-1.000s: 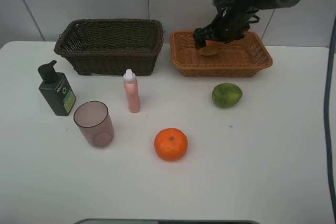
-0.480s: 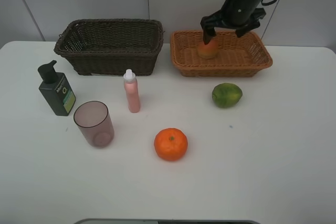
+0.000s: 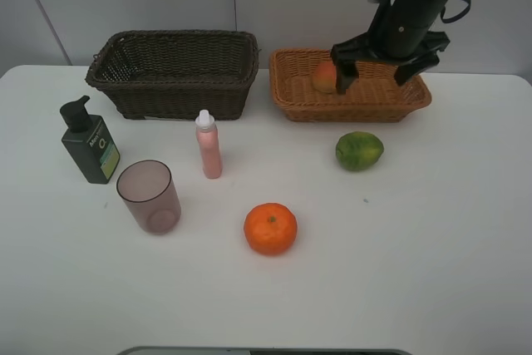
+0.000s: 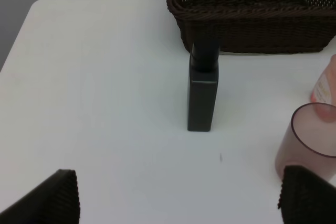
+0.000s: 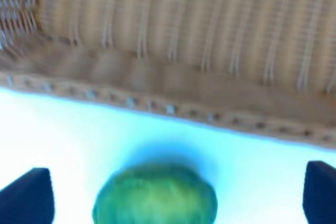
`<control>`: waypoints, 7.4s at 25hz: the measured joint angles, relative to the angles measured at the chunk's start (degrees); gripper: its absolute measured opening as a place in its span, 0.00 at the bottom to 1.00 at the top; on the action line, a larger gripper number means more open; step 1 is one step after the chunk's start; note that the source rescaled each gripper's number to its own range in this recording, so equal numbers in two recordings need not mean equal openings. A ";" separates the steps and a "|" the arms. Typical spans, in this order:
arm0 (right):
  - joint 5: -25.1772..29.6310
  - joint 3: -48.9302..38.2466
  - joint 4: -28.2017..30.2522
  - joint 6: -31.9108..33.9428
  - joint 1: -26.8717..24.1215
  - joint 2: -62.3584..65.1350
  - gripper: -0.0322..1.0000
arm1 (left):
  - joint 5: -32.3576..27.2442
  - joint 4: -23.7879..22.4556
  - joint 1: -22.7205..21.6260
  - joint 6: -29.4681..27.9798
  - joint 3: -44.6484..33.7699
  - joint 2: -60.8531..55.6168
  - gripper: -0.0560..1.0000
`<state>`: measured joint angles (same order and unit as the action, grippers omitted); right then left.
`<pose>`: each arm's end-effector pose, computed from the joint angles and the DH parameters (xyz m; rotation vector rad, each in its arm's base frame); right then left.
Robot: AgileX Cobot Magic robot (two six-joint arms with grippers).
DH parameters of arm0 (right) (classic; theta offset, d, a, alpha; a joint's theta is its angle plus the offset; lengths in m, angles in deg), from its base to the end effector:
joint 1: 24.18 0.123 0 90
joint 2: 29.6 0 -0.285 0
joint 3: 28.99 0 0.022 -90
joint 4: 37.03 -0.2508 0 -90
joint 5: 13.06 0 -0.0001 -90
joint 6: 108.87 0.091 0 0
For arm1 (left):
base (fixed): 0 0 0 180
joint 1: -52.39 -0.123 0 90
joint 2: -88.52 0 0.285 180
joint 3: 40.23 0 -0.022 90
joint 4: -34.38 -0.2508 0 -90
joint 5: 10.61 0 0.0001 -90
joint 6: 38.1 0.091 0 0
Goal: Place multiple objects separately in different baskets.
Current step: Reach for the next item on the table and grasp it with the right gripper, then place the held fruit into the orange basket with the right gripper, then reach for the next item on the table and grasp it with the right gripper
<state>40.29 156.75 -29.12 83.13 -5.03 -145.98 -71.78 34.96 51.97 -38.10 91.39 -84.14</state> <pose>0.3758 0.1199 0.2237 -0.2718 2.8266 -0.0603 -0.0067 -0.0009 0.2776 -0.0069 2.0401 -0.0075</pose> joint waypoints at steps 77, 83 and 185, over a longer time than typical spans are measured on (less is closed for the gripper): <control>-17.95 -14.34 -0.12 2.32 1.10 -8.79 0.60 | 0.00 0.00 0.00 0.00 0.00 0.00 0.98; -17.96 -14.34 -0.12 2.32 1.10 -8.79 0.60 | 0.00 0.00 0.00 0.00 0.00 0.00 0.98; 3.19 21.39 2.56 -1.65 -1.74 -14.03 1.00 | 0.00 0.00 0.00 0.00 0.00 0.00 0.98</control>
<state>43.49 178.14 -26.56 81.49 -6.76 -160.01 -71.78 34.96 51.97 -38.10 91.39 -84.14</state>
